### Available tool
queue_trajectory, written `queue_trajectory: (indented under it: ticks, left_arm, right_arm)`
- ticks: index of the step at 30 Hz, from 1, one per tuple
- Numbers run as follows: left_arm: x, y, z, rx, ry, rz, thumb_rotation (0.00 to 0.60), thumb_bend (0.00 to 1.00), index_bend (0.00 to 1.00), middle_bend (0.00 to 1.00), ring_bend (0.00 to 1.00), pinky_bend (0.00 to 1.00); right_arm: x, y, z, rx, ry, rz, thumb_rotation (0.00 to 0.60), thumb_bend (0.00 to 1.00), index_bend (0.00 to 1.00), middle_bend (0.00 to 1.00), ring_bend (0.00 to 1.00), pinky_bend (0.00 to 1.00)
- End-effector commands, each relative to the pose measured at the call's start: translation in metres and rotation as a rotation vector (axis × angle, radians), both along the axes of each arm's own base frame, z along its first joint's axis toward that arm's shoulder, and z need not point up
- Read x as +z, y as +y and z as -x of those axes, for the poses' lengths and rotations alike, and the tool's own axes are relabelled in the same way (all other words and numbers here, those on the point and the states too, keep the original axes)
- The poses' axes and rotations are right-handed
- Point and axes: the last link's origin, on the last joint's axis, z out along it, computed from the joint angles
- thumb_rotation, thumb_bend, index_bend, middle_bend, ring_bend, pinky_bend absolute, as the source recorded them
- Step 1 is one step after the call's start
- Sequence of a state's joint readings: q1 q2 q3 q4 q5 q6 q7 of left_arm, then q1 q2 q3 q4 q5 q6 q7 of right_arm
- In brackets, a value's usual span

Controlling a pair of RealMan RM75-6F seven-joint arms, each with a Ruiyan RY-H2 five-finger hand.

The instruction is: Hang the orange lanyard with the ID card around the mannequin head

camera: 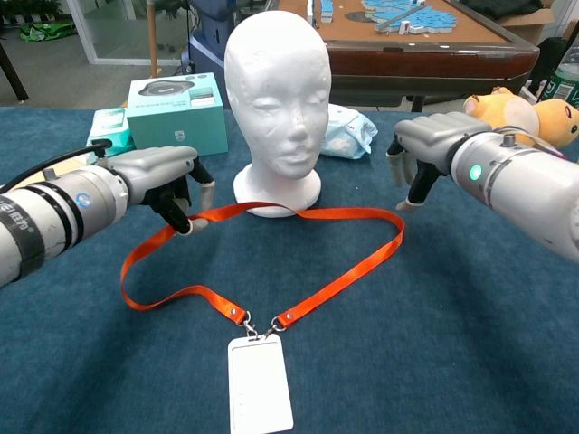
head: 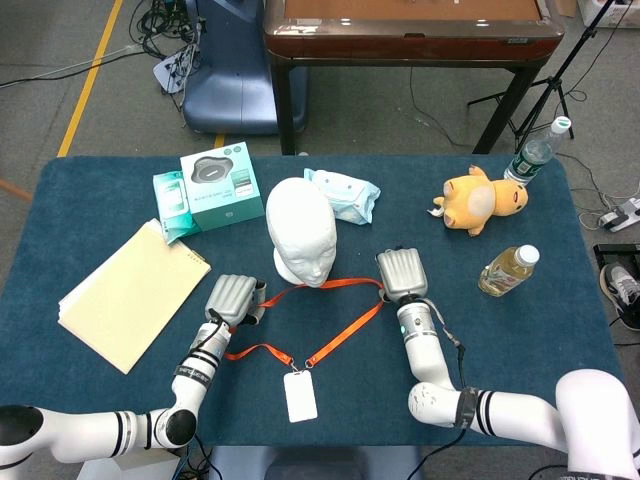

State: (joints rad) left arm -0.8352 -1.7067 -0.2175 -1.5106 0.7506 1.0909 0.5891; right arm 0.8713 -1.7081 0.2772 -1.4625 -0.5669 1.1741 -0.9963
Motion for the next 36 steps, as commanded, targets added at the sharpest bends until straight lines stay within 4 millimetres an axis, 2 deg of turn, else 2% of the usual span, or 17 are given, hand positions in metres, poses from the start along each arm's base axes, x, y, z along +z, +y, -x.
queue_trajectory:
  ticks: [1, 13, 24, 31, 34, 36]
  left_arm:
    - [0.000, 0.000, 0.000, -0.002, 0.001, 0.000, 0.600, 0.36, 0.62, 1.00, 1.00, 1.00]
    - [-0.002, -0.002, -0.002, -0.003, -0.001, 0.005, 0.600, 0.36, 0.62, 1.00, 1.00, 1.00]
    - [0.000, -0.001, 0.002, 0.005, 0.000, 0.003, 0.600, 0.36, 0.62, 1.00, 1.00, 1.00]
    - [0.000, -0.001, 0.005, 0.013, 0.000, 0.004, 0.600, 0.36, 0.62, 1.00, 1.00, 1.00]
    - [-0.001, 0.000, 0.006, 0.015, 0.000, 0.006, 0.600, 0.36, 0.62, 1.00, 1.00, 1.00]
    - [-0.001, 0.000, 0.007, 0.015, 0.000, 0.007, 0.600, 0.36, 0.62, 1.00, 1.00, 1.00]
  right_arm:
    - [-0.009, -0.004, -0.005, -0.007, 0.013, -0.007, 0.600, 0.20, 0.52, 0.47, 0.34, 0.47]
    - [-0.027, -0.017, -0.020, -0.015, 0.096, -0.019, 0.600, 0.20, 0.52, 0.45, 0.33, 0.47]
    - [-0.041, -0.021, -0.030, -0.002, 0.166, -0.033, 0.600, 0.25, 0.52, 0.40, 0.28, 0.46]
    - [-0.048, -0.024, -0.030, 0.001, 0.178, -0.030, 0.600, 0.25, 0.52, 0.35, 0.23, 0.38]
    - [-0.050, -0.025, -0.028, -0.003, 0.179, -0.030, 0.600, 0.25, 0.52, 0.35, 0.22, 0.34]
    - [-0.050, -0.027, -0.027, -0.003, 0.175, -0.023, 0.600, 0.25, 0.52, 0.39, 0.24, 0.34]
